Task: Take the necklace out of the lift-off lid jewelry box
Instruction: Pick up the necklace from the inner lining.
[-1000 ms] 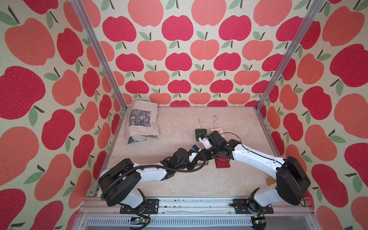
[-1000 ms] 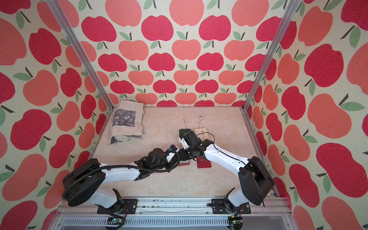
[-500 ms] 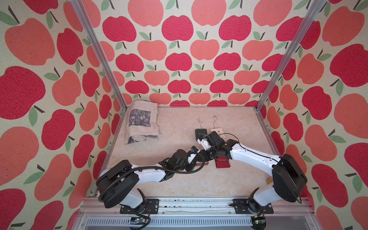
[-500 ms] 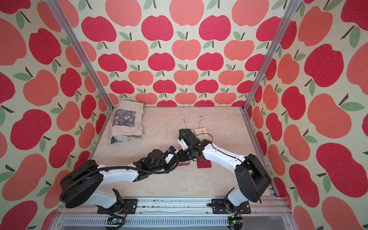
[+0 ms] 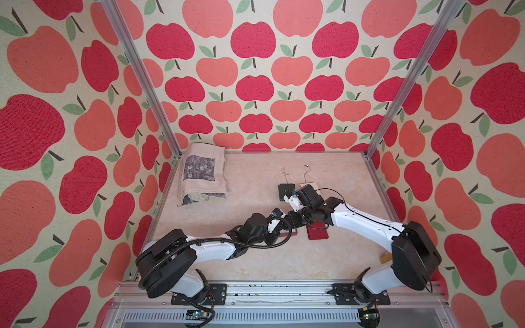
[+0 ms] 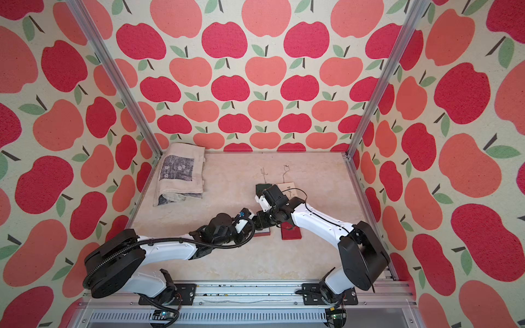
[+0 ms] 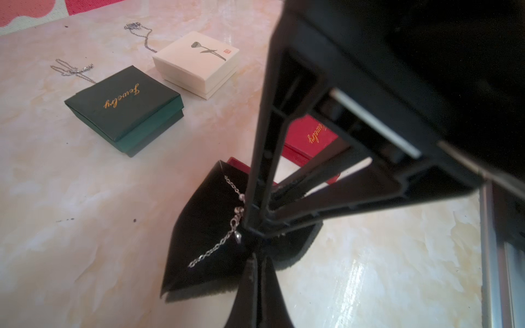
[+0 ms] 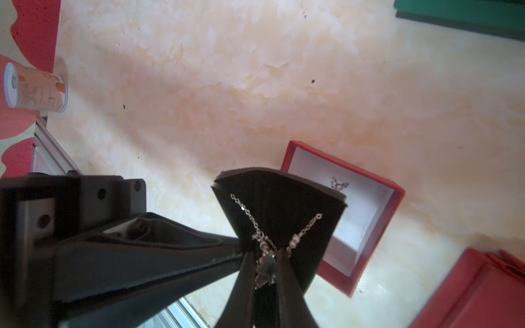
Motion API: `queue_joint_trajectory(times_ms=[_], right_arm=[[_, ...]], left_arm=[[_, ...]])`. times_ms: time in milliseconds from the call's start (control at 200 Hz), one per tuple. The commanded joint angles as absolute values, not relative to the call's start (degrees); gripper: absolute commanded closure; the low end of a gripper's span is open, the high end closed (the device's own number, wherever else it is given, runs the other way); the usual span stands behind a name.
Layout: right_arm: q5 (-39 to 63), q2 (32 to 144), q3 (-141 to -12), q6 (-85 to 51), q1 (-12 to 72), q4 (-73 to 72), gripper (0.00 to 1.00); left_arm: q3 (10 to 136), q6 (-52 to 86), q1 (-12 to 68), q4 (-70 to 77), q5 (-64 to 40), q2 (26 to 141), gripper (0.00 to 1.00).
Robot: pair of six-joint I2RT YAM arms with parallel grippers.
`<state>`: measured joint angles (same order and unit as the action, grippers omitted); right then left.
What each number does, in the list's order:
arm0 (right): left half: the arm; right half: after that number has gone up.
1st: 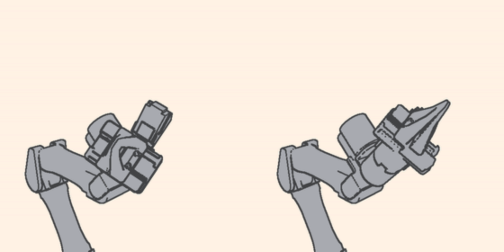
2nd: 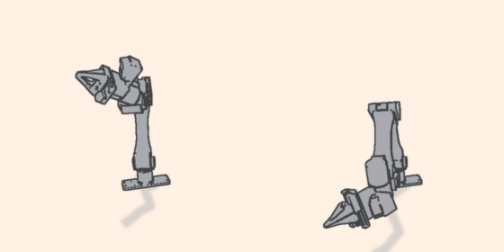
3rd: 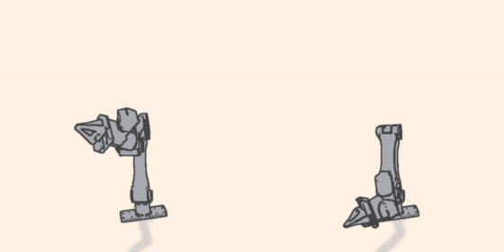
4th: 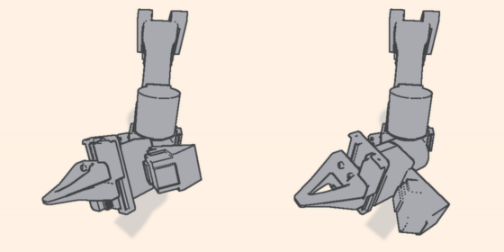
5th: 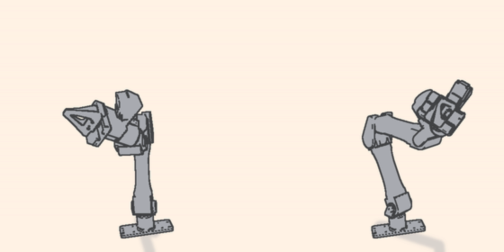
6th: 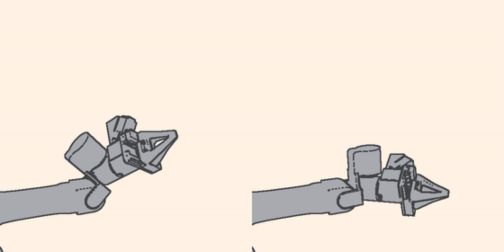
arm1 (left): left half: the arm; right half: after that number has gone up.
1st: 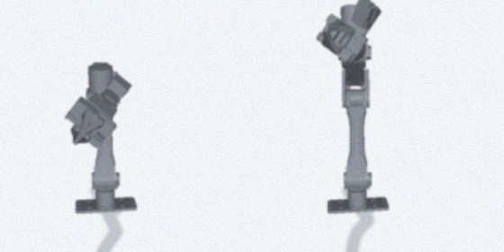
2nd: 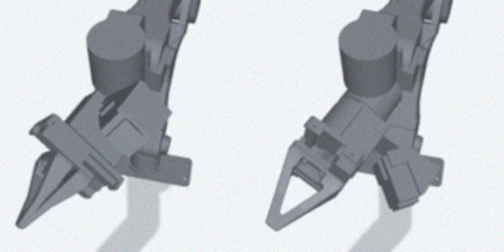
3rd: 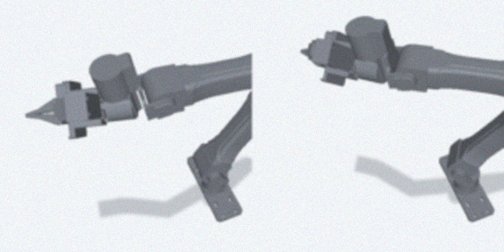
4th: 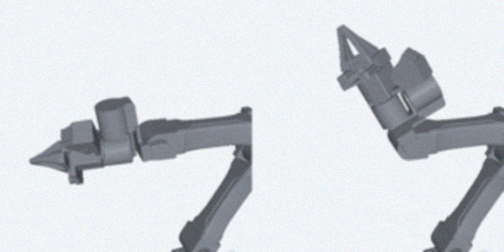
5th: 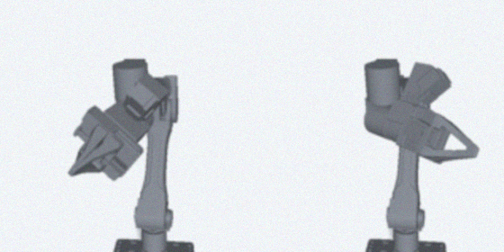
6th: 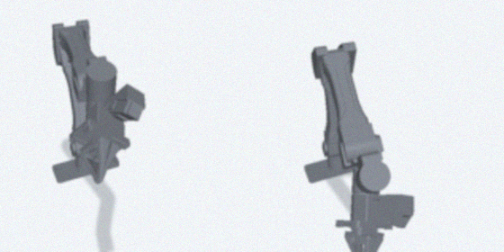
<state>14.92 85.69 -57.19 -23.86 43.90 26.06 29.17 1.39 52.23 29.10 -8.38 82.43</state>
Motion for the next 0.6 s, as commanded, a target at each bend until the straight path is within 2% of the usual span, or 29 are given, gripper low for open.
queue_joint_trajectory(times_ms=[0, 595], right_arm=[[14.3, 83.85, -59.06, -22.68, 42.83, 28.04, 0.85], [15.16, 82.98, -61.03, -23.4, 40.45, 24.85, 0.86]], left_arm=[[29.09, 0.04, 52.56, 30.41, -8.7, 81.06, 1.0], [29.1, -3.15, 53.45, 29.27, -14.38, 79.49, 1.0]])
